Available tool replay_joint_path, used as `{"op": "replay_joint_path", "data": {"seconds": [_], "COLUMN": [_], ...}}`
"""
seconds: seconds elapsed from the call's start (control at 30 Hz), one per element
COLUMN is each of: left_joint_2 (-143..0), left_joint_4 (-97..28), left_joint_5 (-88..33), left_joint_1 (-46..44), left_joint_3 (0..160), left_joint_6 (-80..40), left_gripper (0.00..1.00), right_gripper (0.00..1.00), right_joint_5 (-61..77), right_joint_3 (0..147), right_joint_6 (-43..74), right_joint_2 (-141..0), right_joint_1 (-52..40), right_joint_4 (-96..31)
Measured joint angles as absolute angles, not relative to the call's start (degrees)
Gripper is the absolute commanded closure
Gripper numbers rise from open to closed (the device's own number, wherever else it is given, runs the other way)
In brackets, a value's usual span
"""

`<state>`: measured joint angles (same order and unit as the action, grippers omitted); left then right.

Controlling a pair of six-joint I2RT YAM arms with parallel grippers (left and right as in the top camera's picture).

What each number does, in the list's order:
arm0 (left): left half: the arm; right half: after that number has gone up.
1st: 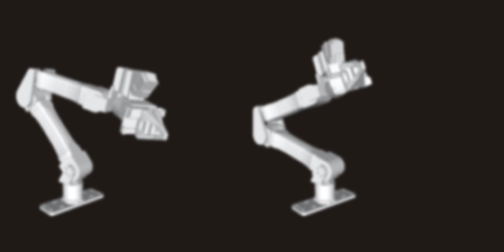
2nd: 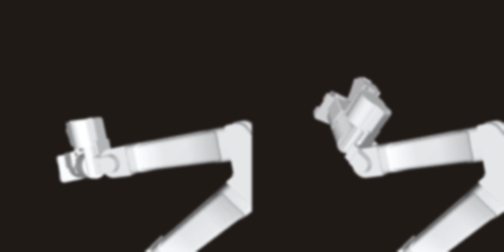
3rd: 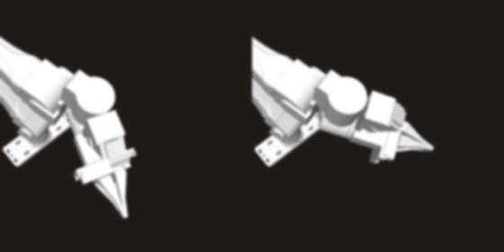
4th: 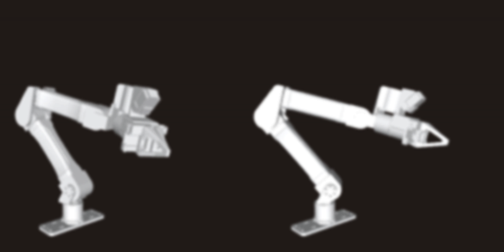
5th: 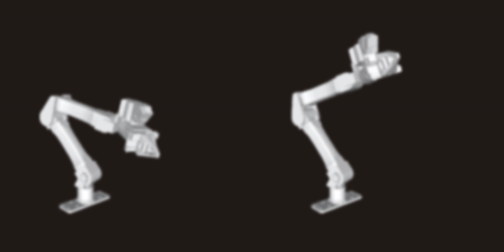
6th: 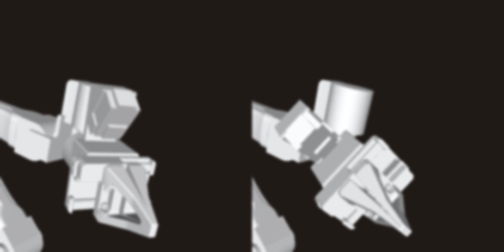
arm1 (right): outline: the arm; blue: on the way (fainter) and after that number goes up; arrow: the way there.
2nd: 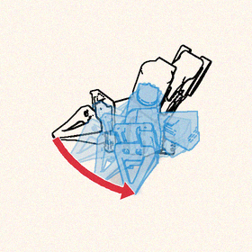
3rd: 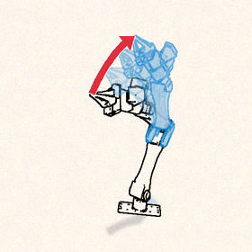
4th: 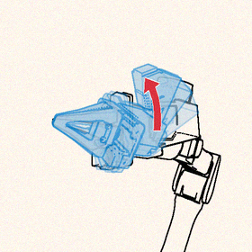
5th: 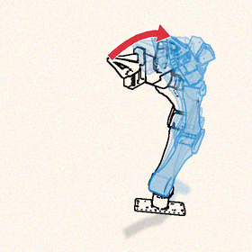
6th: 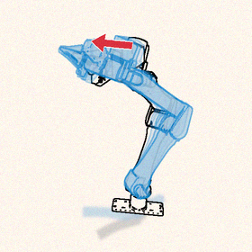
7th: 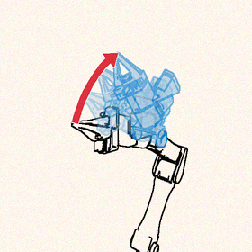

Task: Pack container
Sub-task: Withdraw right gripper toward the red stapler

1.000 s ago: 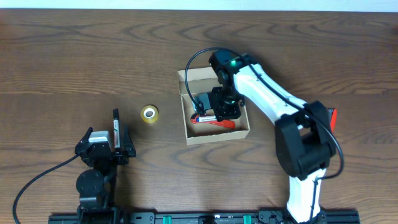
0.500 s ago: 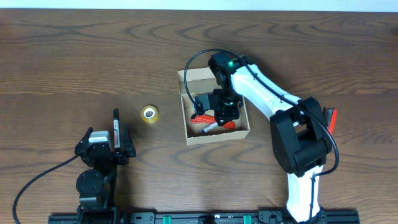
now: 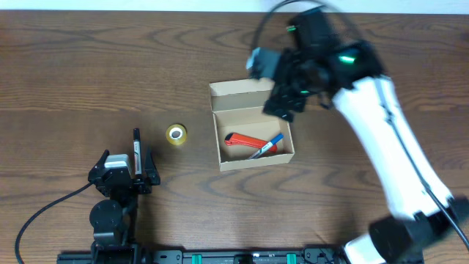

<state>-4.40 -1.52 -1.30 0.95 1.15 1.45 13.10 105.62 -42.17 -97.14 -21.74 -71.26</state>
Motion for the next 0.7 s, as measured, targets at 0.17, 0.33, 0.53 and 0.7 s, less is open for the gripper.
{"op": "replay_joint_path", "data": {"seconds": [0.17,0.33,0.53,0.7], "left_joint_2": [-4.4,-4.4,-4.4,-4.4], "left_joint_4": [-1.5,-1.5,-1.5,-1.5], "left_joint_5": [-1.3,-1.3,-1.3,-1.3], "left_joint_1": [1.0,1.0,1.0,1.0], "left_joint_3": [1.1,1.1,1.1,1.1], "left_joint_6": [1.5,1.5,1.5,1.5], "left_gripper": [0.05,0.05,0.05,0.05], "right_gripper": [0.01,0.08,0.03,0.01], "right_joint_5": [1.2,-7.2,-11.4,-12.4], "right_joint_3": [105.9,105.8,104.3,96.6], "right_joint_6": [-18.9,5.7,22.4,27.7], "right_joint_2": [-94.0,-95.2,-97.3,-97.3], "right_joint_1": [-14.0,0.5,11.0,13.8], "right_joint_4": [-64.0,-69.5,-76.5,-73.2]}}
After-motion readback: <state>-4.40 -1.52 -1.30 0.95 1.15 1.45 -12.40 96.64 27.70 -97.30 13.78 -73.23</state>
